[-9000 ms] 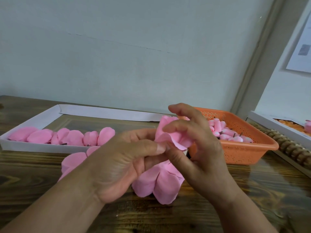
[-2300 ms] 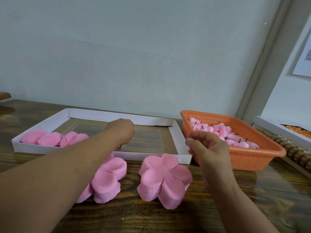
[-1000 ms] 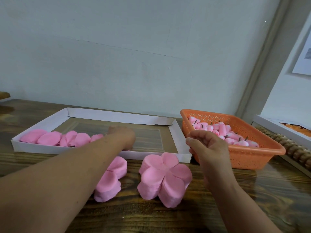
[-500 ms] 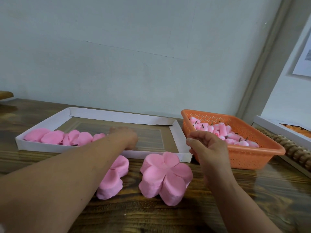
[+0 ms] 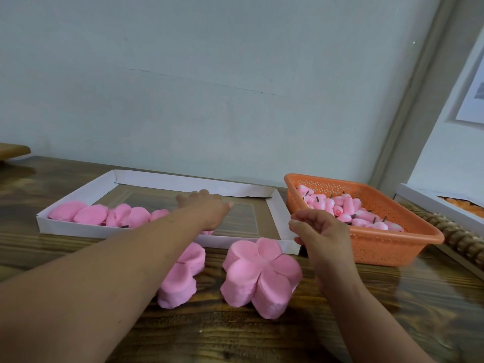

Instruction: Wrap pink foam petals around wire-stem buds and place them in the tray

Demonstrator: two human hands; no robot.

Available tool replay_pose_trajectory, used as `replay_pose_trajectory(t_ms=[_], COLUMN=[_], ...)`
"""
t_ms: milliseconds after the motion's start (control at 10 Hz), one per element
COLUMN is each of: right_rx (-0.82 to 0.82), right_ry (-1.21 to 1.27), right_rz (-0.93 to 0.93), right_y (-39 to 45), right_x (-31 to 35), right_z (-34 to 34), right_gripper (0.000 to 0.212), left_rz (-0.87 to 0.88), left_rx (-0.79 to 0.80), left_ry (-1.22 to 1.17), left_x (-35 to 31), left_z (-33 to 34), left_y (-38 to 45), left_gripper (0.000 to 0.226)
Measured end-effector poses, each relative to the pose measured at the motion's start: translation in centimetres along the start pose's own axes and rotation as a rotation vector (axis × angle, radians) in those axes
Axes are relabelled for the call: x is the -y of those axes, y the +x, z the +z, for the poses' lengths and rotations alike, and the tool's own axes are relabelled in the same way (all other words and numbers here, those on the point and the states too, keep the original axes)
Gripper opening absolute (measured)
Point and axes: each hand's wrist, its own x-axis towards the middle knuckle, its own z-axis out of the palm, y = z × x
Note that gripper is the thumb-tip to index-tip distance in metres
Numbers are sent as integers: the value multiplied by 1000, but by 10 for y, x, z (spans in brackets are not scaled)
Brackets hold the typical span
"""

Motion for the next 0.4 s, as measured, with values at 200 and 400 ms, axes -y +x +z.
replay_pose_trajectory(t_ms=[200, 400], right_rx=[-12, -6], right_ry=[-8, 2], right_rz=[-10, -45], right_y=[2, -1], right_x=[-1, 1], right_z=[0, 0], right_gripper=[15, 14], left_rz=[51, 233], left_rx=[-173, -387], left_ry=[-115, -215], left_x=[-14, -30], left_z=[-21, -31], left_y=[-19, -65], left_gripper=[35, 18])
